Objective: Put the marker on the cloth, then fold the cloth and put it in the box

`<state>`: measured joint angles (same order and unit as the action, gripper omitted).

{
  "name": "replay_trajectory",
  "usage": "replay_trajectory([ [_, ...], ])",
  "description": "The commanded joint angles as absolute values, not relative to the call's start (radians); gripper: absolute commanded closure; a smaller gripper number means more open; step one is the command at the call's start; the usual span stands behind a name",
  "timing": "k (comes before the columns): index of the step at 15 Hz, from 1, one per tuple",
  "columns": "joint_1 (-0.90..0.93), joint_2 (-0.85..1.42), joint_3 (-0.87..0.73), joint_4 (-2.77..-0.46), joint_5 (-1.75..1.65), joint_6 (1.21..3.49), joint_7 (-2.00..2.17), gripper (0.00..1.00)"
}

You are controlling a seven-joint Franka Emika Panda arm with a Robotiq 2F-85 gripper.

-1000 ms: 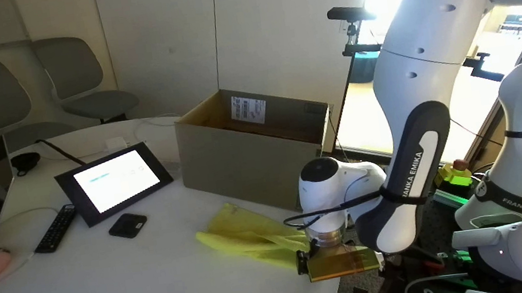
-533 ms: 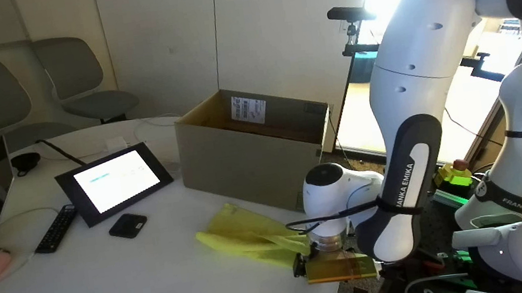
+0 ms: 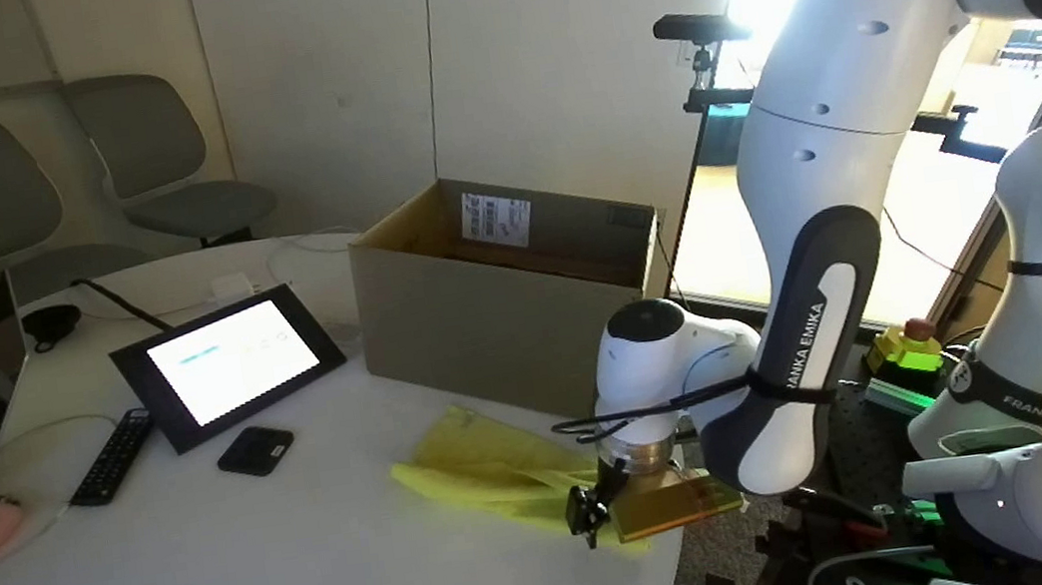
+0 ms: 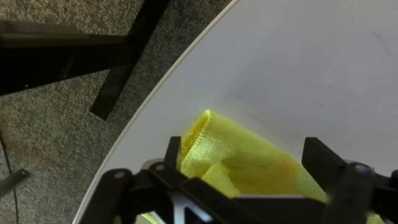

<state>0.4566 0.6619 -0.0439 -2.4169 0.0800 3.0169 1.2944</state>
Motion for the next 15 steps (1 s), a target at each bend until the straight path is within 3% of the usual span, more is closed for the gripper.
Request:
replay_trajectory([
  [1,0.418,0.641,-0.039,-2.436,0.043,3.058,1.107,0.0],
  [12,0.33,0.738,0.02,-2.401,0.11,3.074,0.761,0.0],
  [14,0.322,0.748,0.035,-2.397,0.13,3.086,0.729,0.04],
  [15,0.32,0.752,0.041,-2.395,0.142,3.087,0.715,0.12],
])
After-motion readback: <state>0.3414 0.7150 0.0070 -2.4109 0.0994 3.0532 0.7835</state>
